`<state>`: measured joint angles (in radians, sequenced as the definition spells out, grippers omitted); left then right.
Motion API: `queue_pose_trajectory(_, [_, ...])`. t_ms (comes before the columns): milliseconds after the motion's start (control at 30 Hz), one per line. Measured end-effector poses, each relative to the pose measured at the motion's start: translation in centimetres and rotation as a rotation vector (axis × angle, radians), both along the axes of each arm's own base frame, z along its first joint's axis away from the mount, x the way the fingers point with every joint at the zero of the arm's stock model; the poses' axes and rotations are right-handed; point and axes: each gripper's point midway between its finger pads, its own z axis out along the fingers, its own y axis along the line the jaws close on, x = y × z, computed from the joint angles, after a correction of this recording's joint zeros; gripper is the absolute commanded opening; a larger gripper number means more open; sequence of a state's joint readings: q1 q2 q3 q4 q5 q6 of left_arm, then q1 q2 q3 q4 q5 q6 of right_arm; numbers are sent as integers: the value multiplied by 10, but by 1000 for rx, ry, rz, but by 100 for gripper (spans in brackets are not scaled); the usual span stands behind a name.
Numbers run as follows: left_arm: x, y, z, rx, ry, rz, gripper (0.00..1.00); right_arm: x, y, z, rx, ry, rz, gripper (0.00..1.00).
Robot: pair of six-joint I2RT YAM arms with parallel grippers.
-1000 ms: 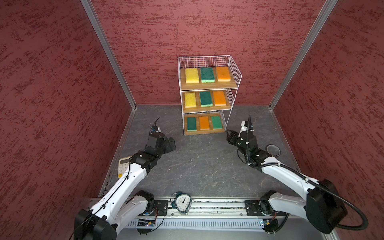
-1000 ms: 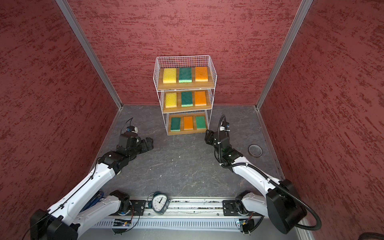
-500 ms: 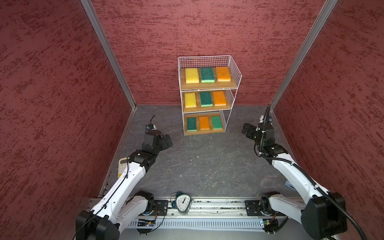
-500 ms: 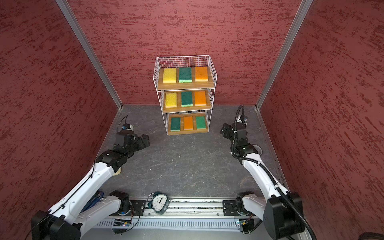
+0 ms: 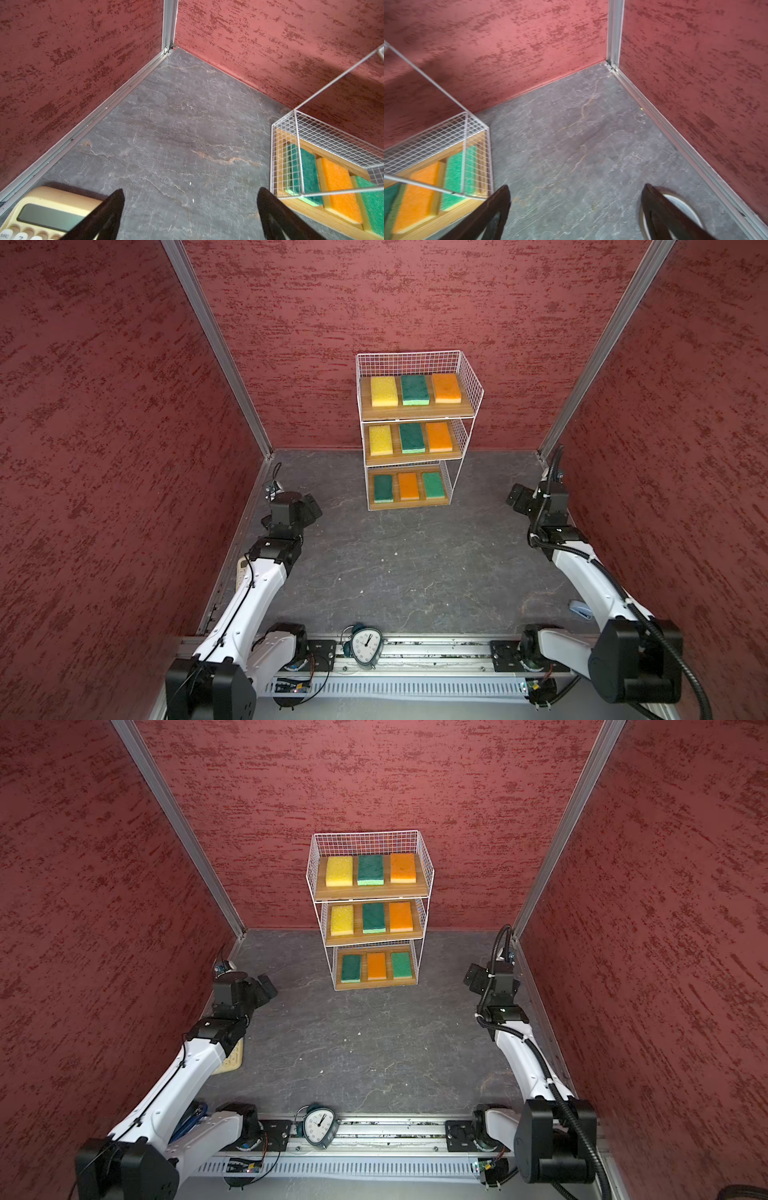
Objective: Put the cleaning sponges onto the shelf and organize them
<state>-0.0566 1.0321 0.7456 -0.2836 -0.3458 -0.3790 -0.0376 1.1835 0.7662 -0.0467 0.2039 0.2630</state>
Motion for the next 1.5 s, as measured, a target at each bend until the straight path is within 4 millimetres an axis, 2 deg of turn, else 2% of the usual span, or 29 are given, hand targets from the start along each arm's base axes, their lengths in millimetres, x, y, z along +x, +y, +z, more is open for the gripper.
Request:
queue_pose_trajectory(267, [11,33,-32,16,35,64,100,-4,-21,-44,4,6,-37,99])
queue_pose_trajectory(400, [12,47,-49,-17,23,81,100,4,-28,-48,0,-17,-39,99])
queue_pose_trajectory(467, [16,47,-56,-24,24,68,100,8,-32,-46,-2,-39,-42,99])
queue_pose_trajectory(600, [35,39,-66,-13,19,-12,100,15,-38,-47,2,-84,-44,99])
queue_pose_trajectory(800, [55,30,-80,13,10,-107,99,18,-37,-68,16,-79,-32,99])
queue_pose_trajectory(1033, [64,24,-79,31,-41,-164,100,25,-36,-61,-5,-132,-11,99])
queue_pose_trajectory(1133, [70,18,-78,34,-63,-201,99,27,-33,-65,-10,-149,10,99])
queue_pose_trajectory(1333, [72,3,-86,47,-72,-284,99,5,-22,-98,-9,-127,61,99])
queue_pose_trajectory(1500, [76,-16,-90,87,-99,-358,99,-9,-11,-98,-24,-189,112,99])
